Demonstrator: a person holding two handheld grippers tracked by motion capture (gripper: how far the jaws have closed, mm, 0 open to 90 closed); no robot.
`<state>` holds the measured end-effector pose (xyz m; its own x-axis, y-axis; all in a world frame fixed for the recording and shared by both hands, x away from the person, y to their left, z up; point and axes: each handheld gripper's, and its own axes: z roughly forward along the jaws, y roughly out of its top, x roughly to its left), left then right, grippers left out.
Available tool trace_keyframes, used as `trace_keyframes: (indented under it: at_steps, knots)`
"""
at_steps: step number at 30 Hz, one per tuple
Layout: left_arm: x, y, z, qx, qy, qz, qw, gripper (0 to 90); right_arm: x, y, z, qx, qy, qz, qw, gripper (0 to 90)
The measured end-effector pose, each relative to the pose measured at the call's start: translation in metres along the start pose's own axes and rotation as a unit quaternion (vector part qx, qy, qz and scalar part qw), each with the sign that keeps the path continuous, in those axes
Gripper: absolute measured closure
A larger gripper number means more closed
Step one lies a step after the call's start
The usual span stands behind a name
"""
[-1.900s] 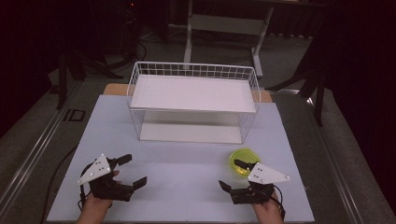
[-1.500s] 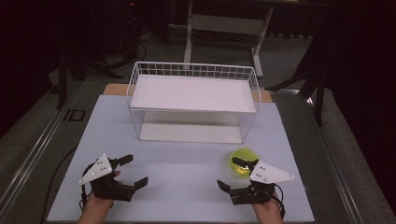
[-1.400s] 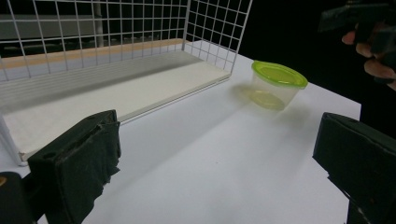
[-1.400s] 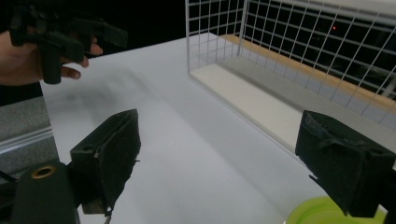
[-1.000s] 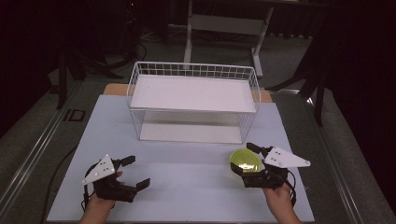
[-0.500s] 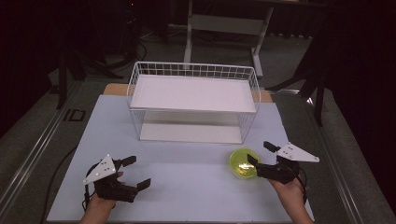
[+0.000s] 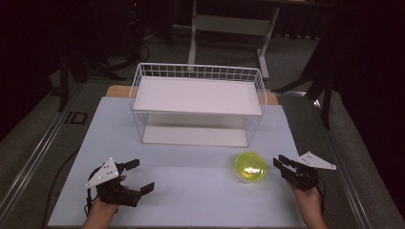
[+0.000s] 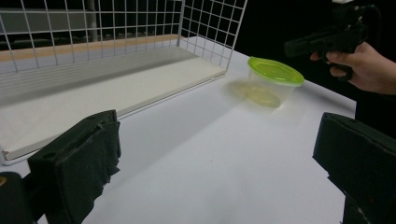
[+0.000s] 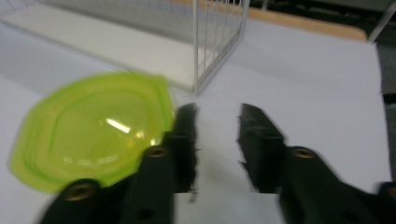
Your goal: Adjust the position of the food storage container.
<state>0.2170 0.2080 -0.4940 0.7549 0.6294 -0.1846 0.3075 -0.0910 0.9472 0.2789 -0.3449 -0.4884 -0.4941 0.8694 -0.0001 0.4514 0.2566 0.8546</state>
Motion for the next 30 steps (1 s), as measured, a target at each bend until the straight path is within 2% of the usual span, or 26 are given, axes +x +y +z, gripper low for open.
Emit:
trace_keyframes:
  at_steps: [1,2,4,5,7,8,12,15,20,22,25,28,30]
  knots:
    - [0.0,0.0,0.0,0.001,0.0,0.001,1.0,1.6,-0.001,-0.002,0.001,0.01,0.0,0.0,1.0,85.6]
    - [0.0,0.0,0.0,0.001,0.0,0.001,1.0,1.6,-0.001,-0.004,0.002,0.019,0.011,0.002,0.9998,89.8]
    - [0.001,0.0,0.0,0.002,-0.001,0.001,1.0,1.6,-0.001,-0.006,0.004,0.024,0.017,-0.002,0.9996,89.9]
    - [0.001,0.0,0.001,0.003,-0.002,0.001,1.0,1.6,0.002,-0.01,0.007,0.041,0.028,-0.006,0.9988,90.0]
    - [0.001,-0.001,0.001,0.004,-0.001,0.0,1.0,1.6,0.003,-0.012,0.009,0.043,0.029,-0.008,0.9986,90.0]
    - [0.0,0.0,0.002,0.004,-0.002,0.001,1.0,1.6,0.007,-0.015,0.013,0.058,0.034,-0.012,0.9977,90.0]
    - [-0.001,0.0,0.002,0.002,-0.003,0.004,1.0,1.6,0.012,-0.021,0.021,0.072,0.05,-0.011,0.9961,90.0]
    - [-0.001,0.0,0.002,0.002,-0.004,0.003,1.0,1.6,0.015,-0.022,0.025,0.079,0.054,-0.016,0.9952,90.0]
    - [-0.001,0.0,0.003,0.002,-0.003,0.004,1.0,1.6,0.023,-0.018,0.034,0.084,0.078,-0.01,0.9934,90.0]
    - [-0.001,0.0,0.003,0.002,-0.003,0.003,1.0,1.6,0.025,-0.017,0.036,0.087,0.081,-0.014,0.9929,90.0]
    - [-0.002,0.001,0.002,0.002,-0.003,0.006,1.0,1.6,0.035,-0.015,0.044,0.101,0.096,-0.026,0.9899,90.0]
    - [-0.003,0.001,0.002,0.002,-0.003,0.008,1.0,1.6,0.041,-0.013,0.048,0.105,0.101,-0.035,0.9887,90.0]
    - [-0.003,0.001,0.002,0.002,-0.003,0.008,1.0,1.6,0.048,-0.01,0.052,0.103,0.113,-0.039,0.9874,90.0]
